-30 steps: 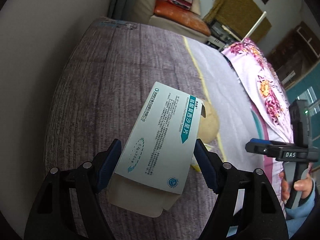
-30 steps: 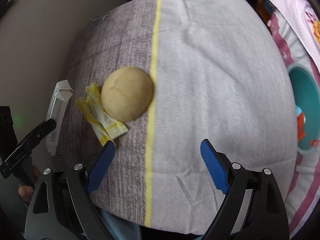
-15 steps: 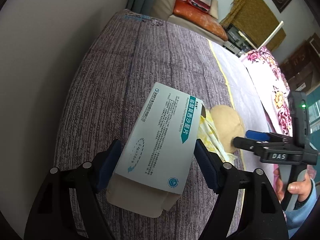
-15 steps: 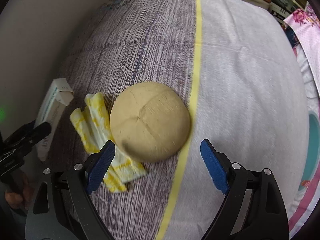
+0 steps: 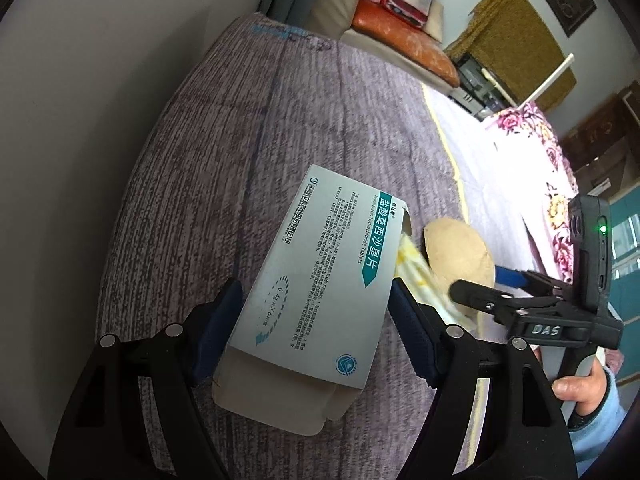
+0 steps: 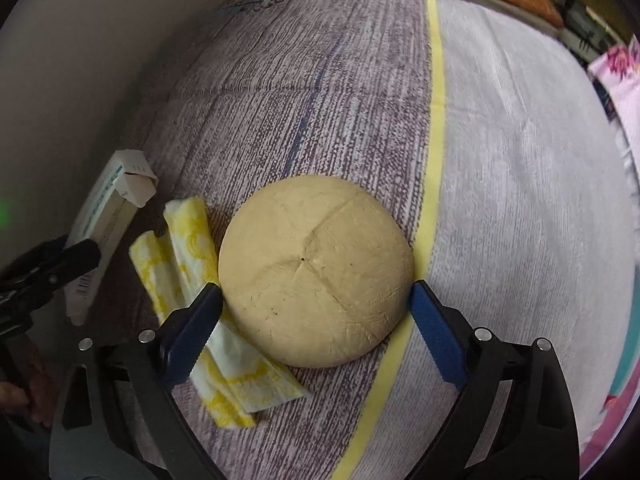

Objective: Collect trash
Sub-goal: 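Hold the medicine box in the left tool while the right tool grasps the coconut shell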

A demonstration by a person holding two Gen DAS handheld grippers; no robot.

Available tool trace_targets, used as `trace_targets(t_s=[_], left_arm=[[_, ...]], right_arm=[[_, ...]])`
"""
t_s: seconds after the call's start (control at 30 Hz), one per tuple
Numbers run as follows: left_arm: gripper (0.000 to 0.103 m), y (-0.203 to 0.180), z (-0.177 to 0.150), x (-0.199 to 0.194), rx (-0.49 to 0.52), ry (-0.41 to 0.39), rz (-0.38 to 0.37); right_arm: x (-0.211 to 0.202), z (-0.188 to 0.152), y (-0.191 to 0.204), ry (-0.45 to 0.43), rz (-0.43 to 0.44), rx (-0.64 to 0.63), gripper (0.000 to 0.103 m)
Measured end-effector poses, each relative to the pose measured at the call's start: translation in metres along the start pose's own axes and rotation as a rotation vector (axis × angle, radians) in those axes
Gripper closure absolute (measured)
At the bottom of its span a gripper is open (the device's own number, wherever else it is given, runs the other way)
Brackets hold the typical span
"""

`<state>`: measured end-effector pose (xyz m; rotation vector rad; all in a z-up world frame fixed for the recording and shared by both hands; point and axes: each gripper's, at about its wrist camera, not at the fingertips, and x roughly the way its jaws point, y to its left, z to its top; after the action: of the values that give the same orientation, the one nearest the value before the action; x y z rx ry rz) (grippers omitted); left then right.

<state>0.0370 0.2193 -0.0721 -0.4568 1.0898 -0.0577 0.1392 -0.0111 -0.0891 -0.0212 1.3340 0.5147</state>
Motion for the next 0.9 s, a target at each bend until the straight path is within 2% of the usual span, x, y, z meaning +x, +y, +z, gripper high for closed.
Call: trace_targets(t_s=[0.17, 0.4, 0.53, 0.7, 0.9], left_arm=[[0.028, -0.019, 0.005, -0.001, 0.027, -0.012, -0.035], [0.028, -0.052, 0.008, 0.010, 0.078, 0.000, -0.070], [0.028, -0.063, 0.013, 0.013, 0.090, -0.004, -0.074], [0.028, -0.072, 0.026, 0.018, 0.097, -0.007, -0.070], [0.028, -0.082, 0.044, 0.032, 0.094, -0.009, -0.069]], right_arm=[[-0.023, 0.002, -0.020, -0.028, 0.043, 0.061, 0.014], [-0.051, 0.008, -0.053, -0.082, 0.022, 0.124, 0.016], [-0.063, 0.012, -0.072, -0.104, 0.067, 0.188, 0.016], [-0.060, 0.037, -0.083, -0.157, 0.064, 0.194, 0.016], [-0.055, 0.053, -0.087, -0.129, 0.078, 0.200, 0.016]])
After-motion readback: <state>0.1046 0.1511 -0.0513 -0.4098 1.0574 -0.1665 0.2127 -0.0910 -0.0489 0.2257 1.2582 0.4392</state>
